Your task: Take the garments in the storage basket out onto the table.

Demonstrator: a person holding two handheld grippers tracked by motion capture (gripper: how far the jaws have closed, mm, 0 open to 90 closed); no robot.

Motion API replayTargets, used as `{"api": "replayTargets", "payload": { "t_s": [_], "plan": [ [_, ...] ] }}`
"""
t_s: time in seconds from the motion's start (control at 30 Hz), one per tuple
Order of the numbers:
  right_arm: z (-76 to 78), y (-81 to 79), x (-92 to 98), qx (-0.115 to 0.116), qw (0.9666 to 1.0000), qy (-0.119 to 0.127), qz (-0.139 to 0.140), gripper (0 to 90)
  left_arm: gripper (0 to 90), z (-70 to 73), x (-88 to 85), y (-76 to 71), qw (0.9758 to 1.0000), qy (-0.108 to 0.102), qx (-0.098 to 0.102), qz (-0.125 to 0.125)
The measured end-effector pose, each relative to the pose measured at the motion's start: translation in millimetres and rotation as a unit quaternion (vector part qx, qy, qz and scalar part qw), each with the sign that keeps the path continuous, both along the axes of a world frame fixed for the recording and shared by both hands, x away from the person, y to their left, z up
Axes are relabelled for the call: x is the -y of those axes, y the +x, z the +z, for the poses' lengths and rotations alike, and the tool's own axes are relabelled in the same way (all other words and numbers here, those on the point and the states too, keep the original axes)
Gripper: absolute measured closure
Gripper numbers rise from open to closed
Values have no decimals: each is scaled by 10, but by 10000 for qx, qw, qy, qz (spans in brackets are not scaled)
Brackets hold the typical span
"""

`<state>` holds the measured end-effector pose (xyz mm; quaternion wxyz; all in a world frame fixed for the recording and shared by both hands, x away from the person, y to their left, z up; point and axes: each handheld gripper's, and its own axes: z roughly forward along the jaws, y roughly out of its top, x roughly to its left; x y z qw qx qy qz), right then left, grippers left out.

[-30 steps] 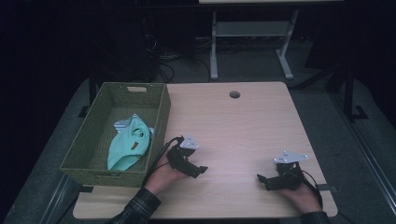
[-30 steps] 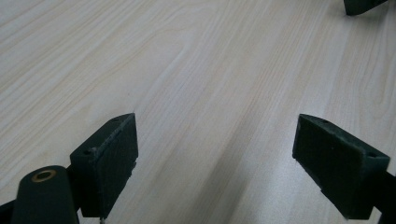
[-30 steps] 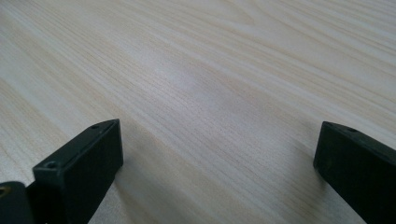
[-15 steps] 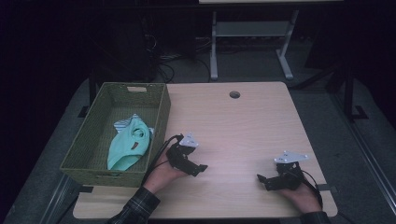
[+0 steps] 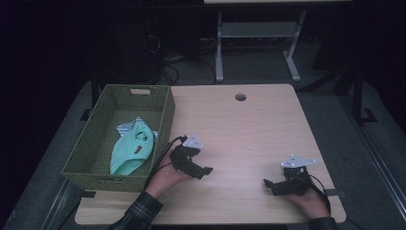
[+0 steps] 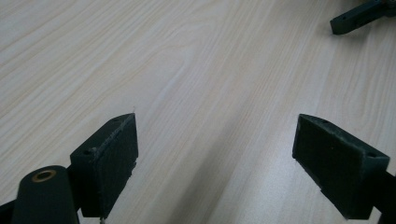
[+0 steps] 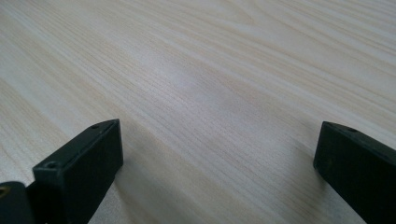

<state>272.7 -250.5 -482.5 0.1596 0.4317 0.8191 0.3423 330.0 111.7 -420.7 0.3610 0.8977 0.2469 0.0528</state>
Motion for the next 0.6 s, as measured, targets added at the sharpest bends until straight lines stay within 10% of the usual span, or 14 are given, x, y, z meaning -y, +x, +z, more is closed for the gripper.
{"api": "replayTargets", "payload": {
  "t_s": [0.6],
  "plan": [
    [0, -1, -1, -6, 10000, 2, -5, 9, 138, 121, -2, 39, 10000, -19, -25, -12]
  ]
}}
